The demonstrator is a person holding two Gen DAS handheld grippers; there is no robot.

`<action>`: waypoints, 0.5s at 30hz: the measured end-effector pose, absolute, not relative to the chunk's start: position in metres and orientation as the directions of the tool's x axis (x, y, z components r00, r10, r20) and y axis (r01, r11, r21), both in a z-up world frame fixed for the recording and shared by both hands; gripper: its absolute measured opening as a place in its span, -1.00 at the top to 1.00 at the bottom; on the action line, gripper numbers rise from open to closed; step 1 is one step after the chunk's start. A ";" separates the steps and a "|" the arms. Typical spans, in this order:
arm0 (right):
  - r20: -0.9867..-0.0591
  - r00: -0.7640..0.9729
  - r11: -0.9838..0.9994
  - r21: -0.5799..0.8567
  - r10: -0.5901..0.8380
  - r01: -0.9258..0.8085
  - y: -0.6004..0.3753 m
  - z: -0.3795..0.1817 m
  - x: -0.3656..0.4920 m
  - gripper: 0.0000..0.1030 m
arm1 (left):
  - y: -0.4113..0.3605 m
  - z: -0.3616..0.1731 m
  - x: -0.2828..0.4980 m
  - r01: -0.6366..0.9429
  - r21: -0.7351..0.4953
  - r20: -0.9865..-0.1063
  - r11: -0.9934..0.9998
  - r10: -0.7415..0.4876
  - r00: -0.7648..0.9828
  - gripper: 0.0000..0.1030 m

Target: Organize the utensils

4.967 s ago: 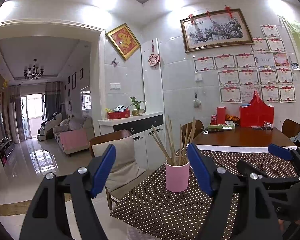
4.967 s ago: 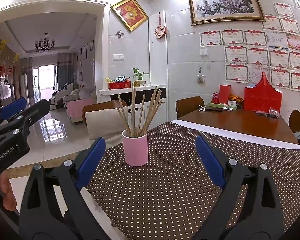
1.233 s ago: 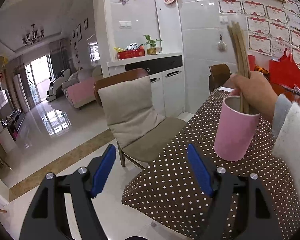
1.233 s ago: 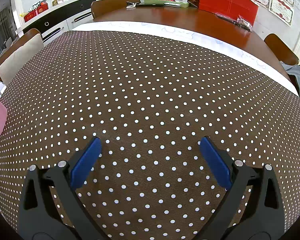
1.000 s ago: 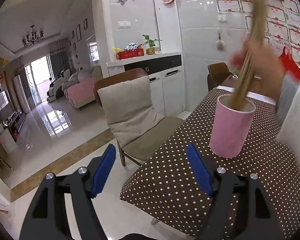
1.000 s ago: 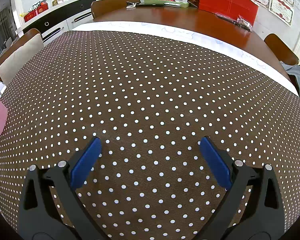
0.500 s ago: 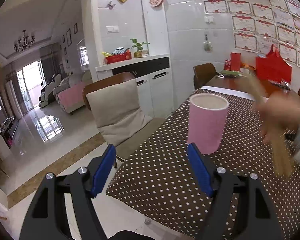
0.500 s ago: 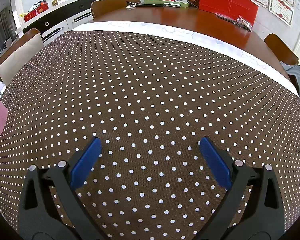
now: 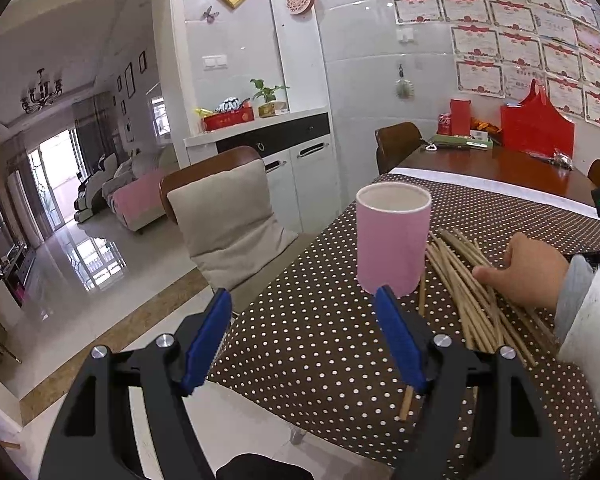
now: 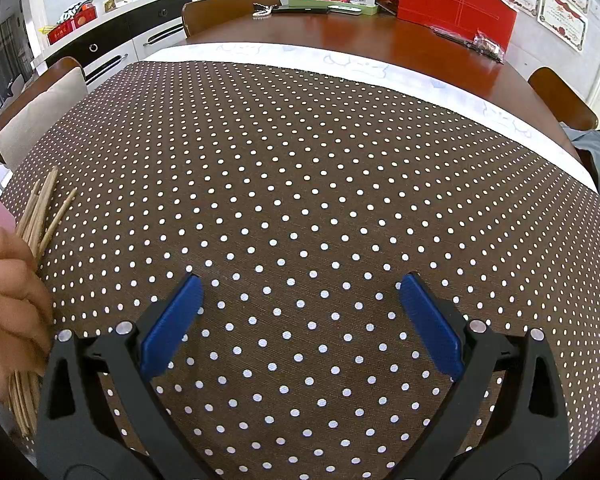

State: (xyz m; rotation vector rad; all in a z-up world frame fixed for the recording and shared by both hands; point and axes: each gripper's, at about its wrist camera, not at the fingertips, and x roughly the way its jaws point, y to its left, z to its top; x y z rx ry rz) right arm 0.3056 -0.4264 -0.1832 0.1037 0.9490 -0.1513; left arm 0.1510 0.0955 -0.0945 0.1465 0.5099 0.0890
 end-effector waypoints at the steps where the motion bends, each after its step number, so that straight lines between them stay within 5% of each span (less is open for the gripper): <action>1: -0.815 0.573 0.984 0.022 -0.083 0.174 -0.427 -0.183 0.306 -0.88 | 0.094 -0.093 0.149 -0.046 0.163 -0.477 0.986 0.120 0.871 -0.42; 15: -0.815 0.573 0.984 0.022 -0.083 0.174 -0.426 -0.183 0.305 -0.88 | 0.079 -0.074 0.128 -0.041 0.130 -0.402 0.991 0.091 0.911 -0.42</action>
